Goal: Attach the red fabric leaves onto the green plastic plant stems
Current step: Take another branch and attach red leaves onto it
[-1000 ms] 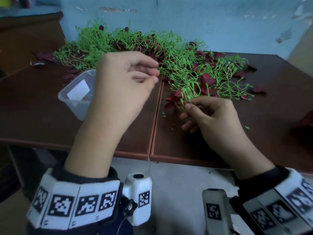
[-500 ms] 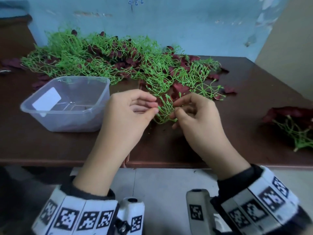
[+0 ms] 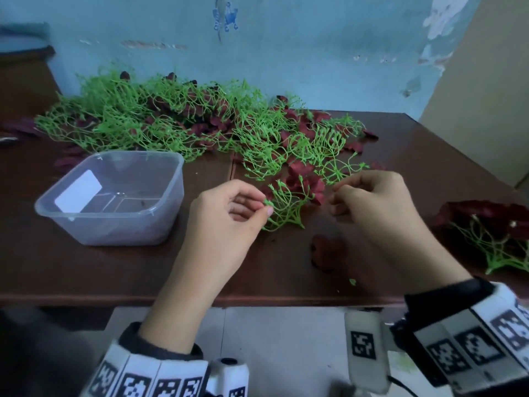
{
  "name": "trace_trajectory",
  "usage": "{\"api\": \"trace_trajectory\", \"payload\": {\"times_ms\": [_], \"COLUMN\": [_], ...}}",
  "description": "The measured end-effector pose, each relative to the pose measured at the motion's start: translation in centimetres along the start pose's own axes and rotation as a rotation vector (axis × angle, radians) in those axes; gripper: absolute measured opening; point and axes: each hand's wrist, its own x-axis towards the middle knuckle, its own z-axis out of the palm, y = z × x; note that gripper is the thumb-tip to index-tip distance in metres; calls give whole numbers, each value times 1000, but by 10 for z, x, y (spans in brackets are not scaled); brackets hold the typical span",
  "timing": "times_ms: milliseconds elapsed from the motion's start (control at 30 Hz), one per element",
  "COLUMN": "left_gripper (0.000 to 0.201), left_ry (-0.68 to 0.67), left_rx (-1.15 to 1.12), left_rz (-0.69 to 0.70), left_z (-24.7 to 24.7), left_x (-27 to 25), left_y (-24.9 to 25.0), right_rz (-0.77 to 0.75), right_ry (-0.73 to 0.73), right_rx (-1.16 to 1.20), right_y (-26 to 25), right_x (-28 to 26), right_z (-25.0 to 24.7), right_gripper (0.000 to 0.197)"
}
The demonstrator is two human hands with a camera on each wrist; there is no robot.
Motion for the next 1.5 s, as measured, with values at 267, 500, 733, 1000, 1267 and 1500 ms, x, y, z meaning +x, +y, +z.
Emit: {"api": "trace_trajectory", "payload": {"times_ms": [267, 500, 733, 1000, 1267, 1500], "left_gripper": [19, 17, 11, 10, 7, 10], "left_ry": [-49, -174, -400, -468, -507, -503], "left_rx": [-46, -6, 182, 239, 316, 354], "left_rz": [-86, -136, -188, -193, -173, -137], "left_z": [-5, -5, -13, -8, -6, -5], "left_x": [10, 15, 22, 31, 37, 37], "left_y": [-3, -2, 5, 3, 0, -3], "right_rz": [-2, 8, -96, -346, -216, -275], "right_ry": [-106, -99, -166, -409, -762, -617], "right_rx": [-198, -490, -675, -956, -1183, -1134], "right_y": [-41, -35, -40, -47, -48, -30], "right_x": [58, 134, 190, 220, 234, 233], "right_z": [-21, -41, -50, -7, 38, 50], "right_gripper": [16, 16, 12, 24, 81, 64]}}
